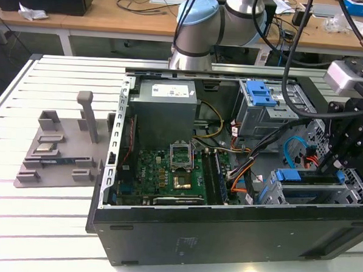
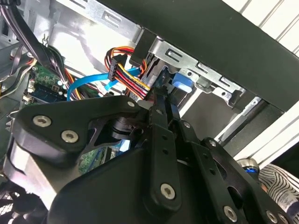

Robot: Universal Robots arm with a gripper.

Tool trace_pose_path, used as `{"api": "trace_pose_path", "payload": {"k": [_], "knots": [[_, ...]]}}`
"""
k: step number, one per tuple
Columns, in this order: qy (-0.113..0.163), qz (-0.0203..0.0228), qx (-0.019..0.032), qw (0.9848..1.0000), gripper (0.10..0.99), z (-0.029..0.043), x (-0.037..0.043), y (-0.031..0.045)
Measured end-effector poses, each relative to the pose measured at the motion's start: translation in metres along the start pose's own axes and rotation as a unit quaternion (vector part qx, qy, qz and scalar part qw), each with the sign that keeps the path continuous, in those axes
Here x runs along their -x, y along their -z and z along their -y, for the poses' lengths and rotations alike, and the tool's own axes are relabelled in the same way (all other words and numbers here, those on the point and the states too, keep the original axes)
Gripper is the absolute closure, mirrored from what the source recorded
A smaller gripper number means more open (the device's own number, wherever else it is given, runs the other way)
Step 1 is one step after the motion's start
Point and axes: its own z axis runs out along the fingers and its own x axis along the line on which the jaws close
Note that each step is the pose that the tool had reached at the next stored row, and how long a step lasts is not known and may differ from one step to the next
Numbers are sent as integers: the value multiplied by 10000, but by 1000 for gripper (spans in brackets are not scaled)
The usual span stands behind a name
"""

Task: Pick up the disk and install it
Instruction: 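Insert the first disk wire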

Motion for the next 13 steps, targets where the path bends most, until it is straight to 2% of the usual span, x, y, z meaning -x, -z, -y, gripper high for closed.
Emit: {"api": "trace_pose_path", "payload": {"k": [5,10,11,13], "knots": [[0,-1,-1,10000,918,2,2,-39],[0,2,1,10000,910,2,2,-45],[0,1,0,10000,847,2,2,-45],[-1,1,0,10000,847,0,1,-6]]}}
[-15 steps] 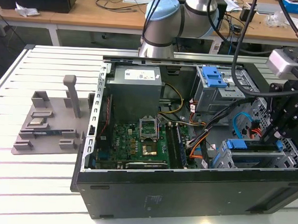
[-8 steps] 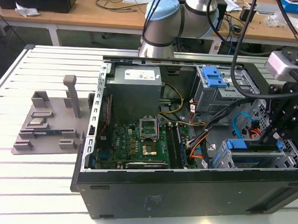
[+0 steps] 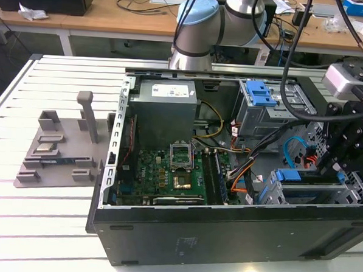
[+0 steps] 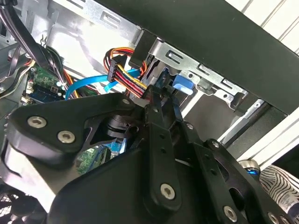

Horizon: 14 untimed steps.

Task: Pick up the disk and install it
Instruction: 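Insert the first disk wire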

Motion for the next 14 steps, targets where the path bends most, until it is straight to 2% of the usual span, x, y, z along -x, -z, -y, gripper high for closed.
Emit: {"api": "trace_pose_path", "payload": {"k": [1,5,6,7,8,9,10,14], "knots": [[0,-2,0,10000,847,-3,-2,55],[0,-1,0,10000,847,-9,21,182],[0,-1,0,10000,863,-12,31,227],[0,-1,0,10000,925,-14,38,258],[0,-2,0,10000,925,-15,44,289],[0,-2,0,10000,980,-19,55,362],[0,-3,0,10000,980,-21,54,401],[0,-2,0,10000,980,-21,54,408]]}}
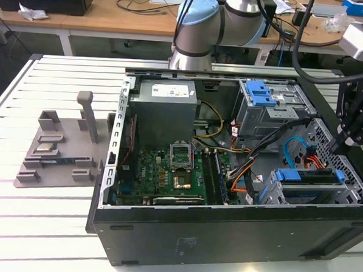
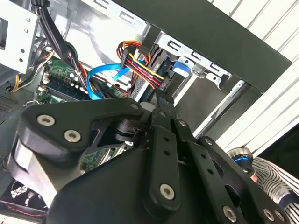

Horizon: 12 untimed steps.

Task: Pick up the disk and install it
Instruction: 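Insert the first disk wire, then insert the second disk wire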

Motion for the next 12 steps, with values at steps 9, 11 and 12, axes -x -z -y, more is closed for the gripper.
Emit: {"api": "trace_pose_path", "payload": {"k": [9,11,12], "knots": [[2,-1,0,10000,784,-48,16,-4],[9,-1,-1,10000,784,-120,38,-23],[18,-2,-1,10000,784,-167,53,-38]]}}
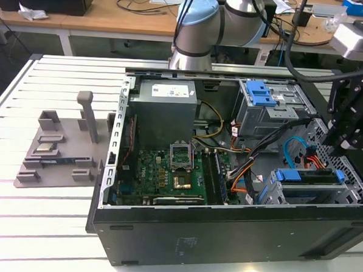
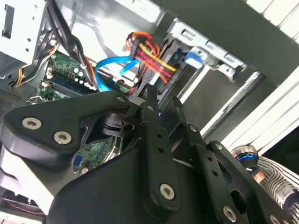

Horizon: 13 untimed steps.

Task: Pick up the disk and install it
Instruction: 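Insert the second disk wire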

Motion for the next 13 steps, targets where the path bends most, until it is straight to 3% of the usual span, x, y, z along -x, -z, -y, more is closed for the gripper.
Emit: {"api": "trace_pose_path", "payload": {"k": [4,11,13], "knots": [[97,-5,-4,10000,784,-166,9,-55],[188,-10,-9,9998,784,-198,15,-100],[188,-10,-9,9998,867,-198,15,-100]]}}
